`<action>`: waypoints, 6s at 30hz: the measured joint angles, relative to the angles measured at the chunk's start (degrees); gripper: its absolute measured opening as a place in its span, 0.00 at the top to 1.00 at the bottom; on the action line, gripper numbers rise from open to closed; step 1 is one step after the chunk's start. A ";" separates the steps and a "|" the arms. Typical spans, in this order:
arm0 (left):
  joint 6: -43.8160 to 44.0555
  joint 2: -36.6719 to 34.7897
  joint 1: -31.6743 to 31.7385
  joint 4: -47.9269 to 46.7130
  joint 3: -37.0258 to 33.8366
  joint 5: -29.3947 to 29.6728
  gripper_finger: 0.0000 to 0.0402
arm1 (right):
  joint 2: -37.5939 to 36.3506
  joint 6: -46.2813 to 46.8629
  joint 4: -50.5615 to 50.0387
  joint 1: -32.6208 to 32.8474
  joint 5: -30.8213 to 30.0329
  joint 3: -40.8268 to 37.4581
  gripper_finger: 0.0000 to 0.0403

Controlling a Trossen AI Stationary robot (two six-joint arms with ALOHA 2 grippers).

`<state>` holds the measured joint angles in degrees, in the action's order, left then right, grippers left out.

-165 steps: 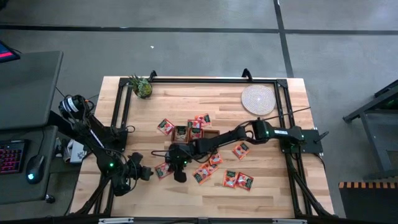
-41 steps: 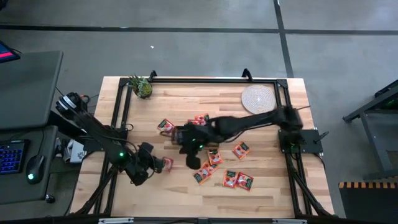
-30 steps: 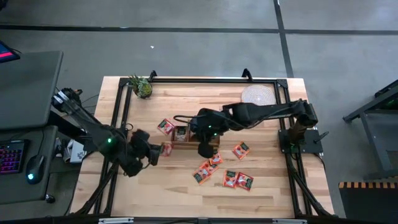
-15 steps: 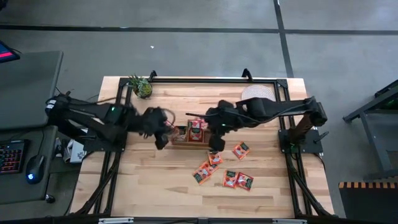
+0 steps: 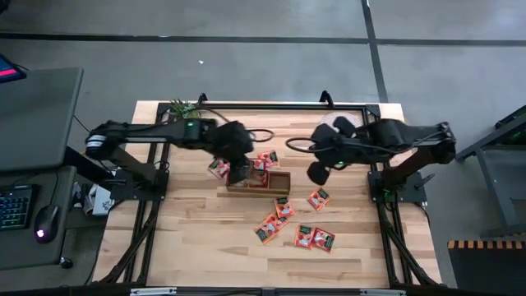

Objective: Pick & Place Tea
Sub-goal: Put the red tea bag into the middle section of the brown wooden organizer

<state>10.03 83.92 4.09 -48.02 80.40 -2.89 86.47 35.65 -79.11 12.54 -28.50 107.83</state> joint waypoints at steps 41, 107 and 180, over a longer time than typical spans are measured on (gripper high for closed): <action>18.49 18.49 -2.03 -4.59 6.88 -4.35 1.00 | -3.62 10.22 13.80 4.50 -0.70 -22.51 1.00; 18.45 11.44 -2.82 -11.21 10.10 22.22 1.00 | -6.49 10.37 12.55 3.58 -2.71 -22.43 1.00; 38.87 -14.54 35.75 30.96 -59.97 -20.21 0.38 | -7.86 1.35 18.39 -2.54 2.57 -22.43 1.00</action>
<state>48.90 69.38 39.84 -17.06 20.42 -23.10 78.61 37.00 -60.72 10.00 -25.93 85.41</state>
